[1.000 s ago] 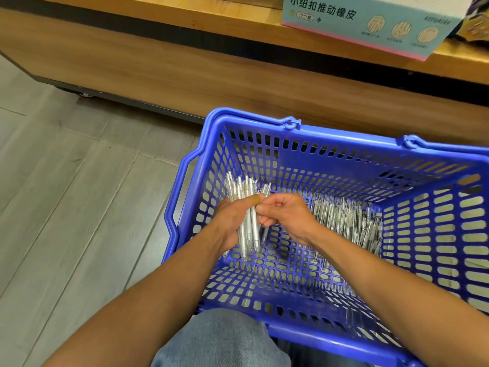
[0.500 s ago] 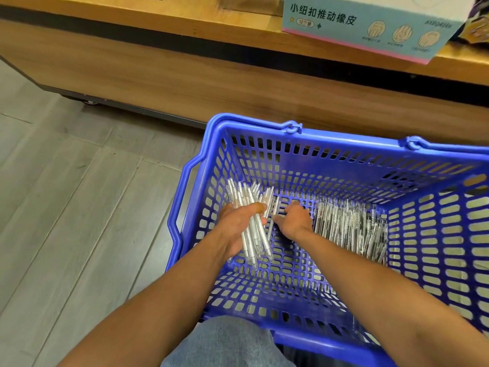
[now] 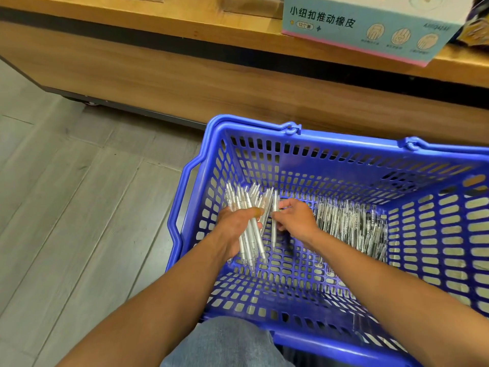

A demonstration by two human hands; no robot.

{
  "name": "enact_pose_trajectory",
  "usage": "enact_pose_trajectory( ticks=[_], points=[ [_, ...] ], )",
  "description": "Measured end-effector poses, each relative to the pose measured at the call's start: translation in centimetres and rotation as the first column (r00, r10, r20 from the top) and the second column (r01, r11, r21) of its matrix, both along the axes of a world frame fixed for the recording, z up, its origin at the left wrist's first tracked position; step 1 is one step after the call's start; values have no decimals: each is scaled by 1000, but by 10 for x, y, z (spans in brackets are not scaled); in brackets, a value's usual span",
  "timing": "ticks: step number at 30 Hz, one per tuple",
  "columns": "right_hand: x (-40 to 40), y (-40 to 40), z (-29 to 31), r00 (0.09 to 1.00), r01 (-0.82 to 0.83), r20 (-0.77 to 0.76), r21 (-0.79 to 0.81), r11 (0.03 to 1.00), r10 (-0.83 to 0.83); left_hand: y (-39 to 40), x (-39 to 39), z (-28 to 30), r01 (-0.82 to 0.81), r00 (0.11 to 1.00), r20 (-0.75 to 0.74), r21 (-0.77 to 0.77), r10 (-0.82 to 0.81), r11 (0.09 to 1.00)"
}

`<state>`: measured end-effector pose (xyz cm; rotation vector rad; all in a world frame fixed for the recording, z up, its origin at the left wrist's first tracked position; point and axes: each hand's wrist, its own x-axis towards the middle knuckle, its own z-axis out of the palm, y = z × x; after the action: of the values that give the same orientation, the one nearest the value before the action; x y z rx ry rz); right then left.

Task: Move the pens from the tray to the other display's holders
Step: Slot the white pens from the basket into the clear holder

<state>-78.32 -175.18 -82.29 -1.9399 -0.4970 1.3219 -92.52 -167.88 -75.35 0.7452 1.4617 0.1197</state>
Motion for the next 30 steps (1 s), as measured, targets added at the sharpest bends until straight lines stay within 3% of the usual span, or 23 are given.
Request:
enact_pose_trajectory(
  ticks=[3,5,11,14,18,21,24,25,27,30],
  points=[
    [3,-4,26,957,27,-291,152,988,19,0,0,-2,-2,1000,-18,-11,2,1000],
    [2,-7,38,920,23,-388,205,979,60,0,1,0,1,1000,-5,-28,-2,1000],
    [-9,-7,48,904,50,-426,221,974,50,0,1,7,-46,972,225,-110,70,993],
    [-15,-5,44,923,62,-383,242,968,36,-1,1,6,2,975,222,-99,20,995],
    [-17,-3,41,940,-38,-320,249,968,119,-2,1,6,4,983,186,-86,12,996],
    [-10,0,41,893,-62,-414,276,959,177,0,0,5,-46,982,178,-94,62,994],
    [2,7,31,841,95,-538,253,963,58,1,0,1,-43,990,129,-76,53,996],
    [6,10,24,846,163,-532,216,963,-24,1,0,0,-45,993,103,-69,52,997],
    [9,16,8,913,210,-378,112,971,-153,1,1,-1,-38,996,74,-60,42,997],
    [4,25,-16,995,101,-18,-60,993,-103,2,0,-4,-27,997,67,-69,32,997]
  ],
)
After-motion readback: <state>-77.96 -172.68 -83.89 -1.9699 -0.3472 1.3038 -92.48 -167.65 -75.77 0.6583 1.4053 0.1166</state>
